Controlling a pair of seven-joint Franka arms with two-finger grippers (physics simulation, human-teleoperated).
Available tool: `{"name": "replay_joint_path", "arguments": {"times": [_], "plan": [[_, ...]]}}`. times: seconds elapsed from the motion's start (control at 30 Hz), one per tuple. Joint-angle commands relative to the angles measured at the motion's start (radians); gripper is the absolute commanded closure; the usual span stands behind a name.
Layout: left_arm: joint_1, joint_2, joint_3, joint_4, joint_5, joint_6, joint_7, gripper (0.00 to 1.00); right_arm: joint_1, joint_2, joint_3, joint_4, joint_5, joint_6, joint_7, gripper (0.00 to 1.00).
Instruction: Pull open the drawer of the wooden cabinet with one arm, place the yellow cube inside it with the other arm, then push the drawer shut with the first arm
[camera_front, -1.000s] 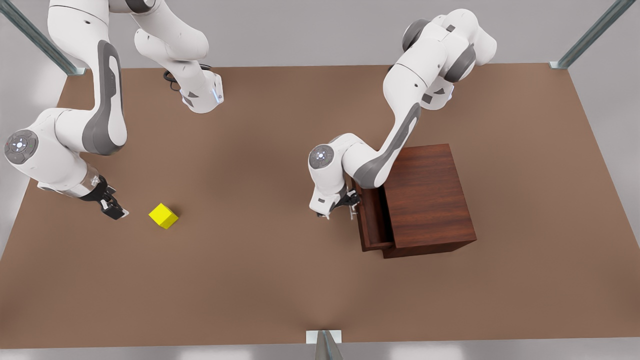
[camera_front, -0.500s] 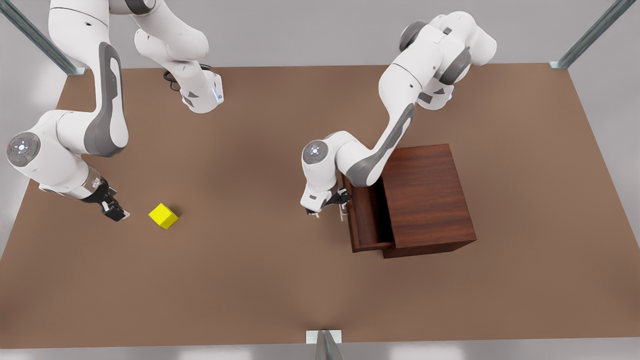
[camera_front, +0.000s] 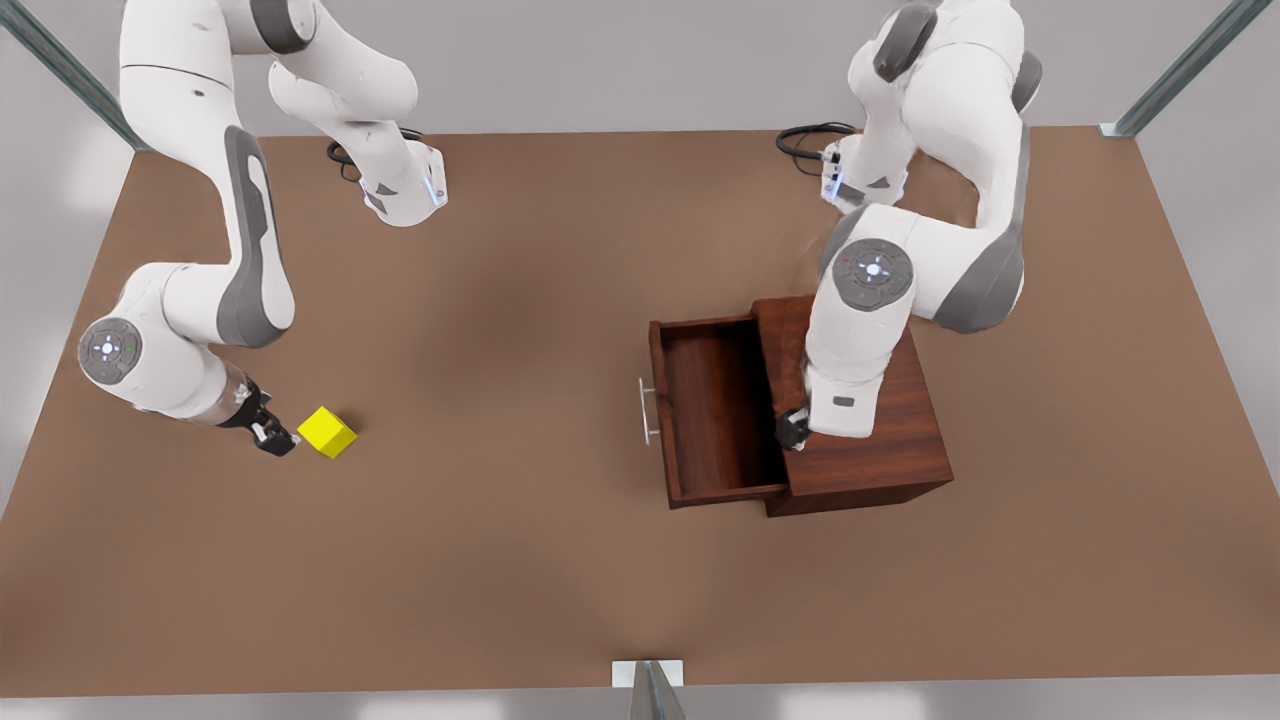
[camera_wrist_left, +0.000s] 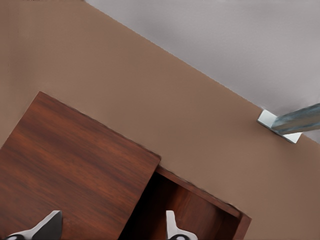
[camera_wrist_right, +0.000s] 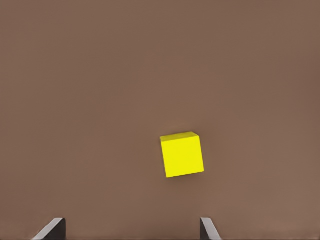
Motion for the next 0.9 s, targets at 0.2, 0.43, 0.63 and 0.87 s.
{"name": "replay_joint_path", "arguments": {"times": [0.2,0.43,0.63,0.87], "plan": [[0.356,-0.403,0.018,-0.549,-0.222,0.136,1.175,0.0,-0.052,0.091,0.005,-0.147,0.003,0.324,-0.075,0.0],[0.381,-0.345,0.021,-0.372,-0.227,-0.166,1.077,0.0,-0.18,0.073,0.1,-0.312,-0.006,0.551,-0.122,0.0],[0.175,-0.446,0.242,-0.46,-0.321,-0.056,1.18,0.0,-0.22,0.122,0.137,-0.313,-0.052,0.574,-0.161,0.0],[0.089,-0.426,0.193,-0.501,-0.238,-0.013,0.982,0.0,-0.365,0.125,0.25,-0.321,-0.16,0.521,-0.159,0.0]]}}
